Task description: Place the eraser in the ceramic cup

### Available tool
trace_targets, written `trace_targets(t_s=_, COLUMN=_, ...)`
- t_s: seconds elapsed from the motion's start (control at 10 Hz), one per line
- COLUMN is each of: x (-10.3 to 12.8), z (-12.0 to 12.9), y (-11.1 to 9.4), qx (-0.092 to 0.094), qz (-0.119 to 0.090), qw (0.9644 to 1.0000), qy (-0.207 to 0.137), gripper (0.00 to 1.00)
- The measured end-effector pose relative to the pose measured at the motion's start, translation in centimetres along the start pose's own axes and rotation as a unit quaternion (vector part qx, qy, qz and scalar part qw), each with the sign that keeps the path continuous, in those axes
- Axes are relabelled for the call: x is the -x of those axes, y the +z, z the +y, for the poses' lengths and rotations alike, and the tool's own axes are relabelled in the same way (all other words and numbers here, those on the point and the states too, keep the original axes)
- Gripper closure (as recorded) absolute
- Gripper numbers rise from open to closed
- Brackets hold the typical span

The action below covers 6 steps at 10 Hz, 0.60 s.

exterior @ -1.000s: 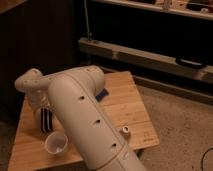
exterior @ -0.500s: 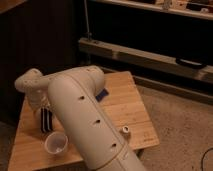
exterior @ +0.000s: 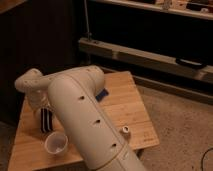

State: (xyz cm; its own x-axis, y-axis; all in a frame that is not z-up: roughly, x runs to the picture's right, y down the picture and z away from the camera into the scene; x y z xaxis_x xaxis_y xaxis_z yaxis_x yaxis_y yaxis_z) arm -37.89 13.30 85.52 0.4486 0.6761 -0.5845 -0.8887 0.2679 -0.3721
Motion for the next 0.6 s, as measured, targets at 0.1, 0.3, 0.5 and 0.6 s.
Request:
trace_targets(t_s=0.1, x=-0.3, z=-0.3, y=-0.2, qx=0.000, qz=-0.003, qw=0.9999, qy=0.010, gripper=0.35)
trace_targets(t_s=0.3, x=-1.7, z=-1.9, y=-1.0, qx=-0.006, qz=-0.022, qw=0.9992, qy=0.034, gripper=0.35)
trace_targets(t_s=0.5, x=-3.3, z=-3.6, y=-1.5, qx=-0.014, qz=-0.035, qw=0.9981, qy=0.050, gripper=0.35)
trace_targets(t_s=0.6, x=-3.6, z=-3.6, y=-1.2, qx=-0.015, qz=-0.033, qw=0.9979, qy=0.053, gripper=0.35)
